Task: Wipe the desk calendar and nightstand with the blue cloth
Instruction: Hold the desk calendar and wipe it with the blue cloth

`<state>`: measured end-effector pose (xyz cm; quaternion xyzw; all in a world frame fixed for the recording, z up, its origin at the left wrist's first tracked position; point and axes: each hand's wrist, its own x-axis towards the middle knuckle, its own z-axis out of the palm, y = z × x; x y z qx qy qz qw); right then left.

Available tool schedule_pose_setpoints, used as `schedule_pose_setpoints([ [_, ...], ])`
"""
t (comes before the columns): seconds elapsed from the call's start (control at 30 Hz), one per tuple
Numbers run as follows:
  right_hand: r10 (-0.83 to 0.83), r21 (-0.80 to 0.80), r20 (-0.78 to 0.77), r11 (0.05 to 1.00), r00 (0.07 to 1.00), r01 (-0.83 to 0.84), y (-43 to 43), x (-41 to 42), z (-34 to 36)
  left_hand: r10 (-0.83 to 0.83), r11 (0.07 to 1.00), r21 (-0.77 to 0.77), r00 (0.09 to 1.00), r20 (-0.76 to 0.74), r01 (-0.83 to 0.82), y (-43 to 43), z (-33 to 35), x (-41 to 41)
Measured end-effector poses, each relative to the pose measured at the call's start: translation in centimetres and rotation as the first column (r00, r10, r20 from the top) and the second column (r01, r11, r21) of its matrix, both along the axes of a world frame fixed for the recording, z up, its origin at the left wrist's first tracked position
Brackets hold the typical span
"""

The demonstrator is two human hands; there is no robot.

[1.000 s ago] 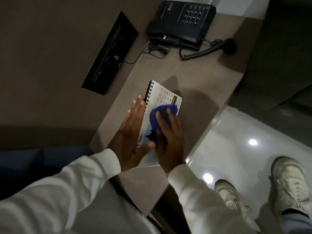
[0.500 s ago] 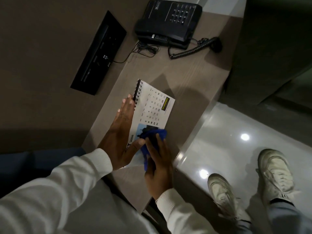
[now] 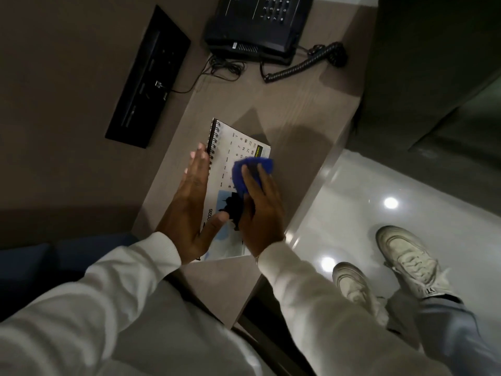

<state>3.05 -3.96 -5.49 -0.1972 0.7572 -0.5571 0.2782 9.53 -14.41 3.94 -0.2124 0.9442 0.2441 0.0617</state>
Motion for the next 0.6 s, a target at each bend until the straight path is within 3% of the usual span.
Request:
schedule_pose_setpoints([
  [0.2, 0.095, -0.023, 0.086, 0.995, 0.992, -0.094, 3.7, 5.0, 0.3, 0.005, 1.0, 0.01, 1.0, 0.001, -0.005, -0.2, -0.3, 0.1],
  [0.37, 0.049, -0.102, 0.071, 0.994, 0.996, -0.042, 1.6, 1.6, 1.4, 0.008, 1.0, 0.005, 1.0, 0.015, -0.008, -0.3, -0.4, 0.2],
  [0.47, -0.015, -0.067, 0.029, 0.998, 0.999, 0.017, -0.7, -1.3, 1.4, 0.023, 1.0, 0.021, 1.0, 0.016, -0.023, -0.2, -0.3, 0.0],
  [0.6, 0.039, -0.017, 0.057, 0.999, 0.998, -0.038, 0.0, -0.8, 1.5, 0.025, 1.0, 0.018, 0.999, 0.024, -0.026, 0.0, 0.1, -0.3],
])
